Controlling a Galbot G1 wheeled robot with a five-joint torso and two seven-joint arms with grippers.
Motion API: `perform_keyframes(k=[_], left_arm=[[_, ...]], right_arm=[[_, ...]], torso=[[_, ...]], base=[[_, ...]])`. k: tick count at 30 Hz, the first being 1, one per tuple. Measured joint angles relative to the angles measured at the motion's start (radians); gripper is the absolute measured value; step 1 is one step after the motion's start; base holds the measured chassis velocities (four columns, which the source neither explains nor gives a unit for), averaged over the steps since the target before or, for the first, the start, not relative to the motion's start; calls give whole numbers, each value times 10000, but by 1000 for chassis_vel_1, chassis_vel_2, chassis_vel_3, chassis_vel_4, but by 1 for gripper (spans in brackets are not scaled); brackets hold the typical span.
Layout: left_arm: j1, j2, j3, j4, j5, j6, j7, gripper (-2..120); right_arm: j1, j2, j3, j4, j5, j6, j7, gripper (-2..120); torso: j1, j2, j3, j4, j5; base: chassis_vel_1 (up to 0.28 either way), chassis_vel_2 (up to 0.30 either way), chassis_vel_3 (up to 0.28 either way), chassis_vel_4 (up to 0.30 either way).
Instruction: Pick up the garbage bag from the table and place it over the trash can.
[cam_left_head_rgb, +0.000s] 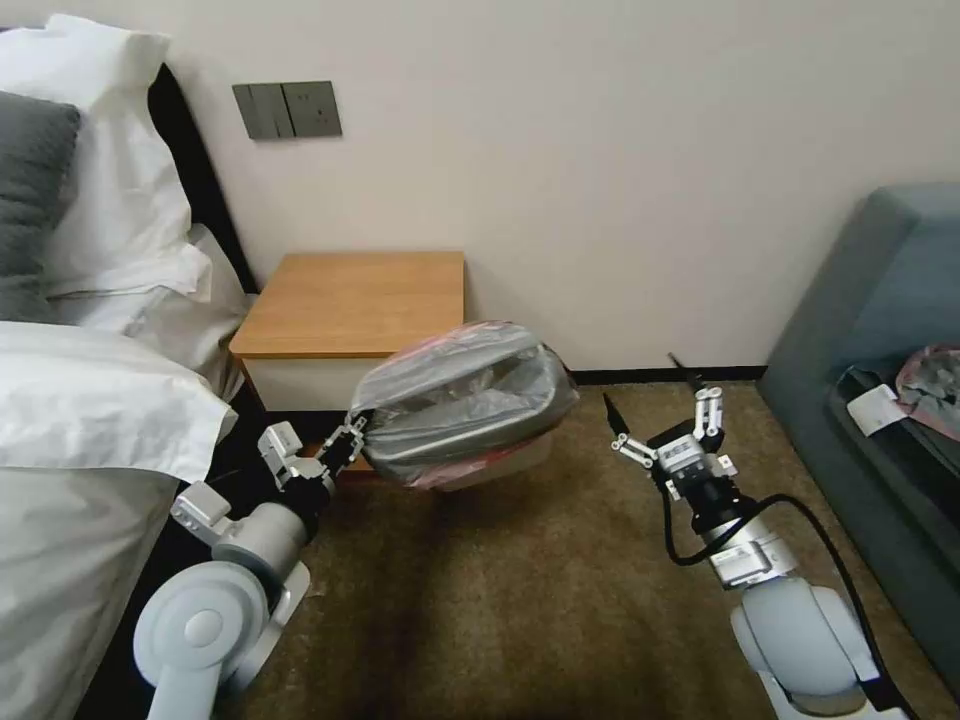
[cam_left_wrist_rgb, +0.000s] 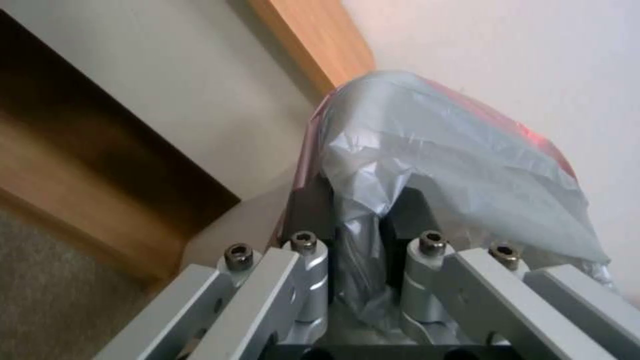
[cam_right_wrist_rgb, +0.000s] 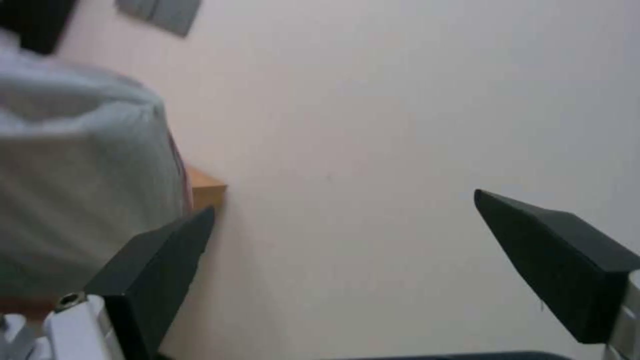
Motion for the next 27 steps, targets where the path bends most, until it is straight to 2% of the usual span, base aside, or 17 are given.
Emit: perform_keyframes(k=[2,4,5,7,8,9,16,21,27], left_arm=[[-27,-76,-58,32,-67,-41,1,11],[-51,-187,-182,43,-335,-97,2,11],[-51,-187,-182,43,-335,-97,2,11],[-49,-236,-269,32,-589,-103,-10,11],[-21,-266,-338,-31,-810,-103,-59,11],[18,-274,-360,-85,-902,-101,-83,11],[228,-160,-387,-231,-1174,-23,-117,11],[360,50,-624,-231,-1860,302,-107,11],[456,64,-847,-197,-2448,494,-101,11]], right_arm=[[-41,78,-149,110,1560,-545,155,100],[26,329,-365,277,4677,-1481,574,100],[26,329,-365,277,4677,-1481,574,100],[175,538,-463,347,6491,-1960,924,100],[347,744,-532,302,7880,-2244,1063,100],[436,818,-575,214,8352,-2313,1074,100],[810,1104,-858,-292,9673,-2367,760,100],[986,1248,-970,-430,10846,-2346,449,100],[1051,1237,-952,-529,11343,-2479,829,100]], torso=[[0,0,0,0,0],[0,0,0,-1,0],[0,0,0,-1,0],[0,0,0,0,1],[0,0,0,0,1],[0,0,0,0,1],[0,0,0,0,1],[0,0,0,1,1],[0,0,0,0,1]], base=[[0,0,0,0],[0,0,0,0],[0,0,0,0],[0,0,0,0],[0,0,0,0],[0,0,0,0],[0,0,0,0],[0,0,0,0],[0,0,0,0]])
